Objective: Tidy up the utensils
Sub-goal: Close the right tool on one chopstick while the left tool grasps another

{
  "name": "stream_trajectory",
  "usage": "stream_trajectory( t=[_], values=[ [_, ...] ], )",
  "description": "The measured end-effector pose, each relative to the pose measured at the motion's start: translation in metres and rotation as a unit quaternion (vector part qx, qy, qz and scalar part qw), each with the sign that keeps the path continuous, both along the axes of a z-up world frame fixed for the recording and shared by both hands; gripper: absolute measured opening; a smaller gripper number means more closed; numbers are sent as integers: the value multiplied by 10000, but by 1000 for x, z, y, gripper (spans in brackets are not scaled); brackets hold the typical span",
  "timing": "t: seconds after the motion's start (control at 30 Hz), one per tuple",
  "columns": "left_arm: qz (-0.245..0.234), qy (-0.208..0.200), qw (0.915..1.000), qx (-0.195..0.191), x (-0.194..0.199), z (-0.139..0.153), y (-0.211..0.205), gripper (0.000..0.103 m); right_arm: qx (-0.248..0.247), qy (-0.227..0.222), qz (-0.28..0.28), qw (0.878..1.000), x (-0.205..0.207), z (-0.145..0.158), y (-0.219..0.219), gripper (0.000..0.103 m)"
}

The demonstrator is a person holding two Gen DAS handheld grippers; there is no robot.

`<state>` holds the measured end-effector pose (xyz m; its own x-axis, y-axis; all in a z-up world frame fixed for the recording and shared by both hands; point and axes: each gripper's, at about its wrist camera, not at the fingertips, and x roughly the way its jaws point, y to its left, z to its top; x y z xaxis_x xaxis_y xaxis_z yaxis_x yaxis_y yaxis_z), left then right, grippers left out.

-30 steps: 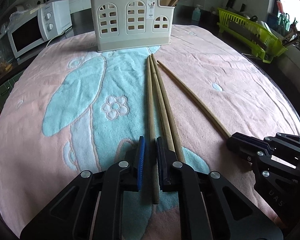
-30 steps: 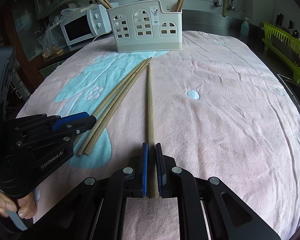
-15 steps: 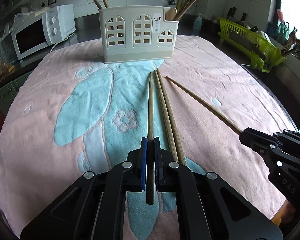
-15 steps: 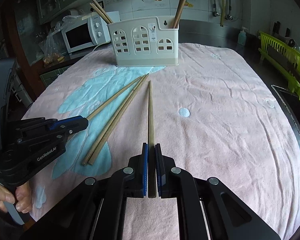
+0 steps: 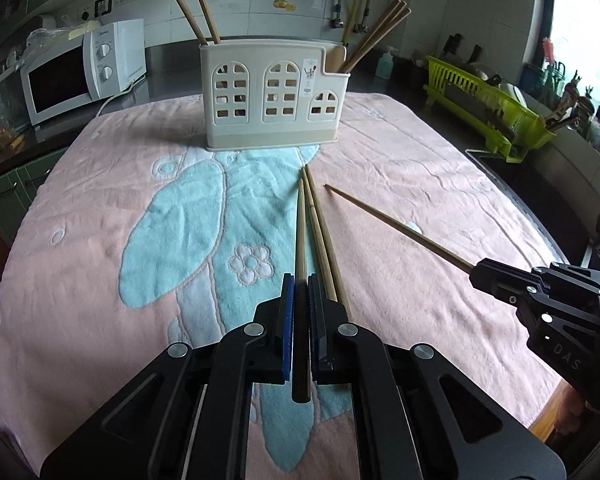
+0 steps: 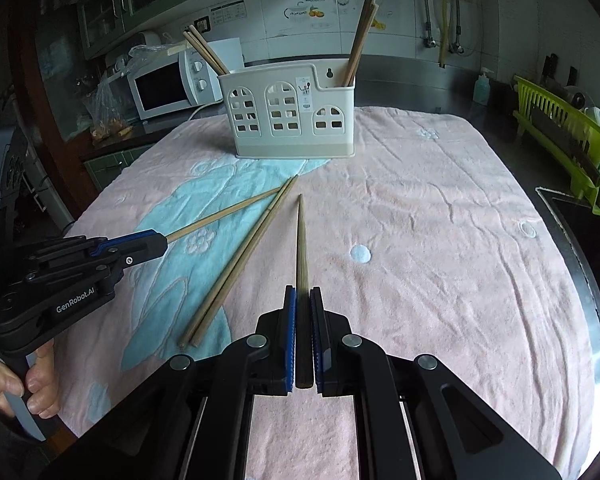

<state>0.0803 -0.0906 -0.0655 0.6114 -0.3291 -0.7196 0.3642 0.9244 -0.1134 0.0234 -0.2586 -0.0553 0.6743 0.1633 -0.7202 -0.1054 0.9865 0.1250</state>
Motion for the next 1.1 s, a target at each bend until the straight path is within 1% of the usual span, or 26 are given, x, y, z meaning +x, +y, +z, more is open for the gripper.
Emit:
stream_trajectory(
  t=[0.2,0.43,0.87,1.1],
  values=[
    [-91,229,9995,209,-2,-22,-3,5,115,308,-87,9994,0,-27,-1,7],
    [-155,471,9982,350,1,-42,-6,6,83,488,-193,9986,1,-45,-2,7],
    [-171,453,9979,439,-1,-43,-10,8,-20,478,-176,9987,0,-45,1,8],
    [-181,504,9980,337,0,-43,-8,9,-3,474,-183,9987,-3,-46,0,8]
  ],
)
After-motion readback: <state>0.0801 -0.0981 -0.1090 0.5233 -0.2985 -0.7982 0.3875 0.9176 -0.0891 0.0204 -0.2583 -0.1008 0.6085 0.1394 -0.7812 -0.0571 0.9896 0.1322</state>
